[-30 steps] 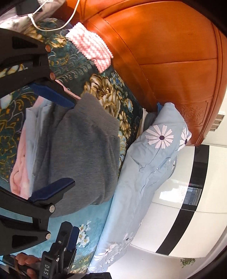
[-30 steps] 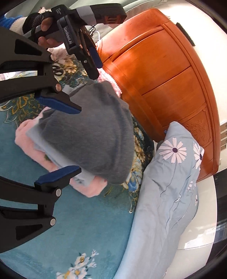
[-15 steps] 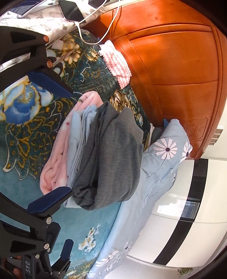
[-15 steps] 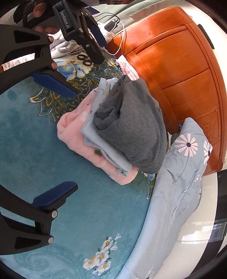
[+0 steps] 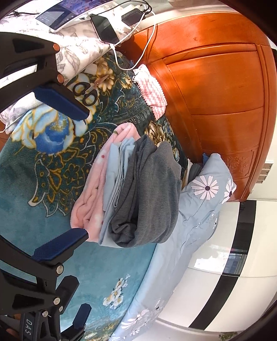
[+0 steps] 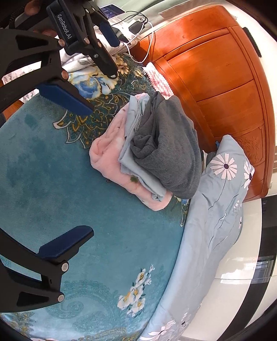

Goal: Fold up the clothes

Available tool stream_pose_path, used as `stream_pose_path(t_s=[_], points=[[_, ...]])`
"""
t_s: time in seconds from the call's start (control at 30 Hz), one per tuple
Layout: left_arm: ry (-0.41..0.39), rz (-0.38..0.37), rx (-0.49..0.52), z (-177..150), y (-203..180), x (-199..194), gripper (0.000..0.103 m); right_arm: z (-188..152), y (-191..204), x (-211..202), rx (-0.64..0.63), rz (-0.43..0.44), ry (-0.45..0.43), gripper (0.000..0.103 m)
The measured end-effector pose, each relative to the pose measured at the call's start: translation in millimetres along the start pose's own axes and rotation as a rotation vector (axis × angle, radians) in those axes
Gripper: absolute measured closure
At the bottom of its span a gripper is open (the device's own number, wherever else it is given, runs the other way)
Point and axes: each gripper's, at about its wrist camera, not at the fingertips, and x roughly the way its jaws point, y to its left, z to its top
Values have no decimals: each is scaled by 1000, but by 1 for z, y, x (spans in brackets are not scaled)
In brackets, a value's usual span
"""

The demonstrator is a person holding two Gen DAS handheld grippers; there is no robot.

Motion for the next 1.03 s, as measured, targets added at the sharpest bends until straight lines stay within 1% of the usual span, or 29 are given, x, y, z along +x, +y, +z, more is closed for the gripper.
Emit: stream_pose_path(t_s=[0.07,0.23,0.33,0.5,0.6,0.8,1.03], points=[[3,18,23,0,-3,-4,0,-1,2,-4,6,6,-5,0],[-2,19,59,0,-10,-15,0,-1,3,-14,14,5,-17,0],[1,8,59,1,-12,-19,0,-2,2,-18,30,5,-20,0],[-9,30,76,0,-17,-23,0,-3,2,-27,36,3,-35,0],[-12,29,77,-1,-18,-26,0,-4,3,-30,38,6,-38,0],[-18,17,77,-1,-19,-31,0,-7,3,-33,42,10,-40,0],[-17,22,87,-1,-20,-34,0,-9,3,-34,43,13,-34,0]])
